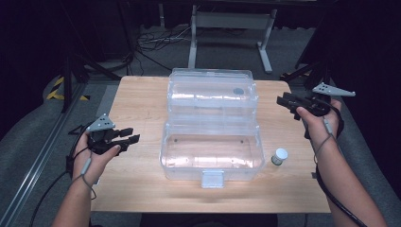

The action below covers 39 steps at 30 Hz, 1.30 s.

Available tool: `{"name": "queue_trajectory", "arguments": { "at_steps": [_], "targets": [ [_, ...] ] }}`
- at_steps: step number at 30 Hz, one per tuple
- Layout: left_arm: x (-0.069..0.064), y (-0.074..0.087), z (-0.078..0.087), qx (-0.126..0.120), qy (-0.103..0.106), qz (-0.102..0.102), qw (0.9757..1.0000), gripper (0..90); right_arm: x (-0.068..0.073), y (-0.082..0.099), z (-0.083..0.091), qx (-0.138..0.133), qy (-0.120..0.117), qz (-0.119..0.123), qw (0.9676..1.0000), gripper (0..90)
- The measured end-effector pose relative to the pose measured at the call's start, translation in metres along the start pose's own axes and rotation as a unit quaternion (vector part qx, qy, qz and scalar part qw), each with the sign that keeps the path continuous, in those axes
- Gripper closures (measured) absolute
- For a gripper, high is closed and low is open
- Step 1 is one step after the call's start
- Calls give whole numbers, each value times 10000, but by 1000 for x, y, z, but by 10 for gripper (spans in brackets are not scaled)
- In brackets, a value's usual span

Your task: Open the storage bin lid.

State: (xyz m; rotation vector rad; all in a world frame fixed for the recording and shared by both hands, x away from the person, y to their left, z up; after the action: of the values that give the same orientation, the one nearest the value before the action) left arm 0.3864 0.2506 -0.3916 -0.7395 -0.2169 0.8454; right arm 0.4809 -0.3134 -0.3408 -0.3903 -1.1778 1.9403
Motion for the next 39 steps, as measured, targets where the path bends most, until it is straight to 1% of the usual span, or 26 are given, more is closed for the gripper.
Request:
{"name": "queue_trajectory", "arguments": {
  "at_steps": [1,2,3,7,8,9,10,11,13,15,16,17,18,20,22,25,27,31,32,34,36,39],
  "targets": [
    [0,0,-1,17,7,-5,10000,588,-1,1,2,70,-52,20,10000,557],
    [0,1,-1,49,5,12,10000,587,-3,4,8,112,-31,79,9999,555],
    [0,1,-1,49,5,12,10000,586,-3,4,8,112,-31,79,9999,555],
    [1,2,-1,42,7,44,10000,584,-5,9,19,102,-89,25,9999,547],
    [1,2,-1,43,4,46,10000,584,-4,11,24,117,-147,81,9998,539],
    [1,3,0,51,-1,48,10000,584,-4,11,24,117,-147,81,9998,539],
    [2,3,0,59,-10,59,10000,579,-2,13,28,229,-246,178,9993,520],
    [2,4,0,50,-9,71,10000,579,-2,13,28,229,-246,178,9993,520],
    [3,6,1,74,-26,89,9999,580,0,16,32,404,-262,332,9983,521],
    [3,6,2,66,-29,102,9999,581,4,19,39,504,-291,501,9970,521],
    [3,6,2,61,-32,95,9999,581,4,19,39,504,-291,501,9970,521],
    [3,6,3,58,-30,97,9999,580,6,22,43,570,-293,604,9961,521],
    [3,6,3,60,-36,93,9999,580,6,22,43,570,-293,604,9961,521],
    [3,7,3,69,-20,114,9999,580,8,24,47,643,-325,673,9951,521],
    [2,7,3,80,-20,106,9999,579,10,25,50,701,-383,770,9938,521],
    [2,8,2,114,-17,85,9999,577,11,27,55,831,-485,829,9919,511],
    [1,8,2,121,1,78,9999,575,11,29,58,933,-454,869,9908,509],
    [1,8,0,164,-8,61,9998,575,12,34,59,1293,-339,921,9867,504],
    [1,9,-1,184,-2,77,9998,575,13,36,59,1468,-319,944,9841,506],
    [0,10,-2,209,8,68,9998,576,15,37,58,1612,-338,1058,9807,510],
    [0,11,-2,229,9,85,9997,575,17,38,57,1748,-400,1124,9773,509],
    [0,12,-2,247,-5,81,9997,575,19,39,54,1917,-418,1229,9728,500]
  ]
}}
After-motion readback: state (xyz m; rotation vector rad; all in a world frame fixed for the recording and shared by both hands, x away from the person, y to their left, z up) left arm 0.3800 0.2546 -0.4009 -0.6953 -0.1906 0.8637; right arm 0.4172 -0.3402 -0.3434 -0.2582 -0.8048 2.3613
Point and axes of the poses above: each handheld gripper's, and its own axes: z roughly backward along the jaws, y roughly out of its underside, x roughly to its left, the point moved 4 cm from there along -z, roughly forward along the jaws, and after that the axes turned 12 degrees about x, right-handed, at the moved point
